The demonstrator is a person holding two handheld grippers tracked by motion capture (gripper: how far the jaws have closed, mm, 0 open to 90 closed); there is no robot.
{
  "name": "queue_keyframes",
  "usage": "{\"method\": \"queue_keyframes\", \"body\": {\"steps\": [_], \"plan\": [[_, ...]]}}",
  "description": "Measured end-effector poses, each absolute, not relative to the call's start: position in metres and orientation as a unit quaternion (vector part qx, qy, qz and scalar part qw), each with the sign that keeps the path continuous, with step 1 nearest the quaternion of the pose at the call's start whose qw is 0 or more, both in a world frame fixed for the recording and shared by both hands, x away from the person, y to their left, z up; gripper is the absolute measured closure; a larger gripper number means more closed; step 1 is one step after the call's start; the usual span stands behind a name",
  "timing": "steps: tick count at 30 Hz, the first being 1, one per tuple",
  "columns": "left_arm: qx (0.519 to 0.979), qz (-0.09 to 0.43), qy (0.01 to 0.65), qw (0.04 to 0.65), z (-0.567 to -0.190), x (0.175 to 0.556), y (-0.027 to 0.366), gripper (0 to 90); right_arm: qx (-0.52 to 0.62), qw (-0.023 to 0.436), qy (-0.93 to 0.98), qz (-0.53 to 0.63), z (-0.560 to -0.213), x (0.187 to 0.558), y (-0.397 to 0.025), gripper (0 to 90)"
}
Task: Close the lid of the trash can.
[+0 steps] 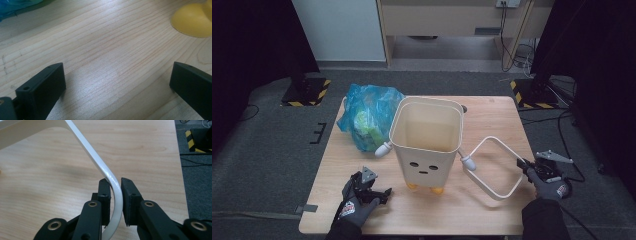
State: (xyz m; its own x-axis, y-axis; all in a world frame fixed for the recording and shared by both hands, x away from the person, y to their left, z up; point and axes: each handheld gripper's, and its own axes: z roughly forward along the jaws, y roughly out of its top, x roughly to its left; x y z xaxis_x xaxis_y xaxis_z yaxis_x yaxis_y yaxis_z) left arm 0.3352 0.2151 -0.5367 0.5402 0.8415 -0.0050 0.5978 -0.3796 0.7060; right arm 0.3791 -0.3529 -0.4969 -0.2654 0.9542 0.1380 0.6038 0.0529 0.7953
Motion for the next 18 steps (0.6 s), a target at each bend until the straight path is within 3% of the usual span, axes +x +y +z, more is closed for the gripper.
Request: {"method": "queue_keyframes", "body": {"steps": [18], "plan": [[0.811,0.181,0.444,0.336,-0.537,0.335,0.215,0.0,0.571,0.251,0.64,0.448,-0.471,0.382,-0.356,77.9]]}}
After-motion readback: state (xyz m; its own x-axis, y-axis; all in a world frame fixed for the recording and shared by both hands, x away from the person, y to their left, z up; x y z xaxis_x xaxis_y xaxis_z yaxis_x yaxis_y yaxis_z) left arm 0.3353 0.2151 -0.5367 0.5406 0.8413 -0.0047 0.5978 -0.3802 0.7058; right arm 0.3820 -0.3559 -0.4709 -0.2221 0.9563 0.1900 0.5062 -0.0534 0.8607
